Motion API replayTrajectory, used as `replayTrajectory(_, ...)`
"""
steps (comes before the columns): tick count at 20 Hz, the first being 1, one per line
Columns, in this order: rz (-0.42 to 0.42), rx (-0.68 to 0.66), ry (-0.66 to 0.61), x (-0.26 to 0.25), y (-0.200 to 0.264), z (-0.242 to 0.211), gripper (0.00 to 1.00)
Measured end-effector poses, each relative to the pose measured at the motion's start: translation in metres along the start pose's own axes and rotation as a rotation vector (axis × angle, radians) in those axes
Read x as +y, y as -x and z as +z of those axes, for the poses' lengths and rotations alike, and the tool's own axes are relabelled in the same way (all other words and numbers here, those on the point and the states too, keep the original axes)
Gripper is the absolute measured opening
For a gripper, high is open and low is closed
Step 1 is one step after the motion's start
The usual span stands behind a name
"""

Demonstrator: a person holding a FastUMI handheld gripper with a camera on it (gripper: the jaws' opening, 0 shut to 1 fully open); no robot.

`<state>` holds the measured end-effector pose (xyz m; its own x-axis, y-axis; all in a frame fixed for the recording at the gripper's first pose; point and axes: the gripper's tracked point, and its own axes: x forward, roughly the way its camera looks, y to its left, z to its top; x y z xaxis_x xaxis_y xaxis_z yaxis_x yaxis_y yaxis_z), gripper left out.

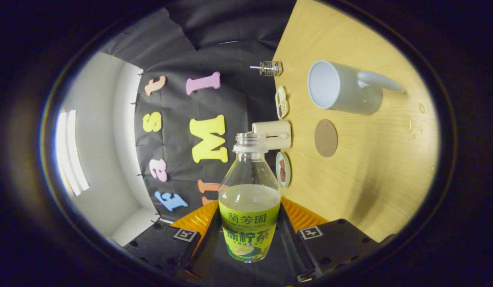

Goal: Take the bottle from table, then pour the juice into the cup, finally place the bottle on the coaster

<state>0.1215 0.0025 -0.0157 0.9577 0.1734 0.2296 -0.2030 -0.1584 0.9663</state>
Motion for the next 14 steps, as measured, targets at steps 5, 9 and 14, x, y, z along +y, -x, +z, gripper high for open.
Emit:
replayTrajectory(5,0.045,0.008,-0.176,0.006,-0.006,0.015,0.78)
replayTrajectory(9,0.047,-0.01,-0.18,0.009,-0.007,0.034,0.78)
replayTrajectory(14,0.089,-0.014,-0.283,0.017,0.0,0.046,0.78)
